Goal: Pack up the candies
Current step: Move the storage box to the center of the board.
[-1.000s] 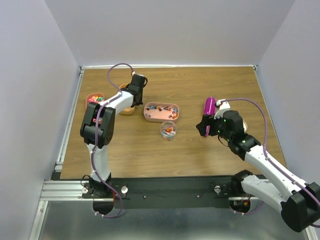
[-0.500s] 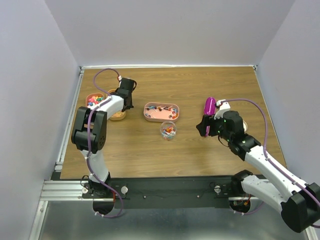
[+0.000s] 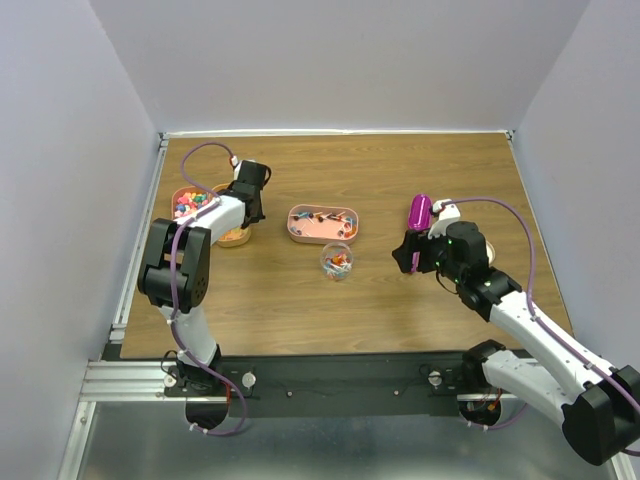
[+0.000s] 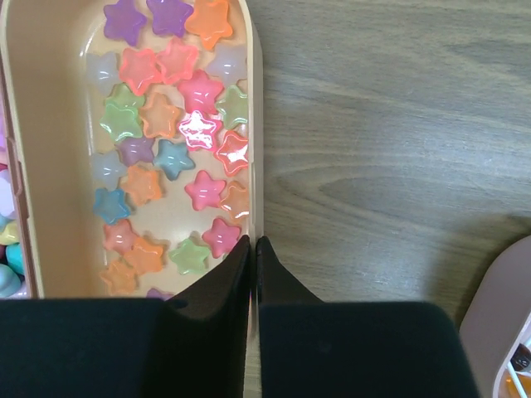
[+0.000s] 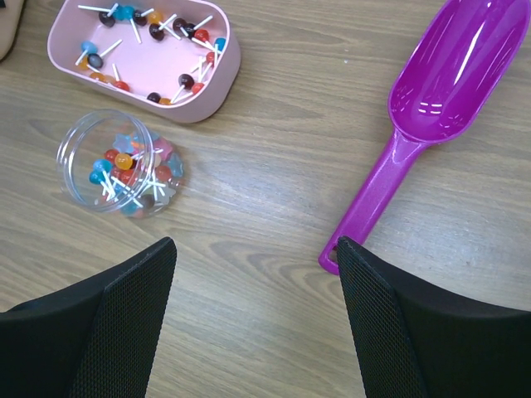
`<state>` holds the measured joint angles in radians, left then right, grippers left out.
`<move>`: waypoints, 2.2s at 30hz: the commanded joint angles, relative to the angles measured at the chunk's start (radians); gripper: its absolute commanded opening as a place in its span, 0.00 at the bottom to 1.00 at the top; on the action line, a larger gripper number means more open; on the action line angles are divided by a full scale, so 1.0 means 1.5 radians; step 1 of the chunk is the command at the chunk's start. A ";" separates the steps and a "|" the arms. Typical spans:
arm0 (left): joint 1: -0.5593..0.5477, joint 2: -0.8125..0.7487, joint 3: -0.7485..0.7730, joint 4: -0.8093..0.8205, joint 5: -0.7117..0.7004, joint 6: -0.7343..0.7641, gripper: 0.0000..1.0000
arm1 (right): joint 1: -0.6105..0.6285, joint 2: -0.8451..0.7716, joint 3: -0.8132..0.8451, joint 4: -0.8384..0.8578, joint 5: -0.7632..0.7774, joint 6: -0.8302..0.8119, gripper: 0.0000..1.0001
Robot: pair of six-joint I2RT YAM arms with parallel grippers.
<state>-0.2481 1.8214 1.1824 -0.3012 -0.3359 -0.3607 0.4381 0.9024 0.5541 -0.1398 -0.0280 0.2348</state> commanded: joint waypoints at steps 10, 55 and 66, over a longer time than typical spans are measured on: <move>0.009 -0.002 0.041 0.014 -0.058 0.030 0.15 | -0.004 -0.010 -0.015 -0.002 -0.013 0.000 0.84; -0.175 0.181 0.277 -0.062 0.356 0.551 0.54 | -0.003 0.010 -0.018 0.000 -0.031 -0.003 0.84; -0.175 0.217 0.317 -0.070 0.359 0.541 0.51 | -0.003 0.015 -0.019 0.000 -0.031 -0.002 0.84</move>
<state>-0.5102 2.1227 1.6135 -0.3889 0.1730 0.4492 0.4381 0.9169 0.5407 -0.1398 -0.0616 0.2348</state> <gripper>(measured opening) 0.513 0.839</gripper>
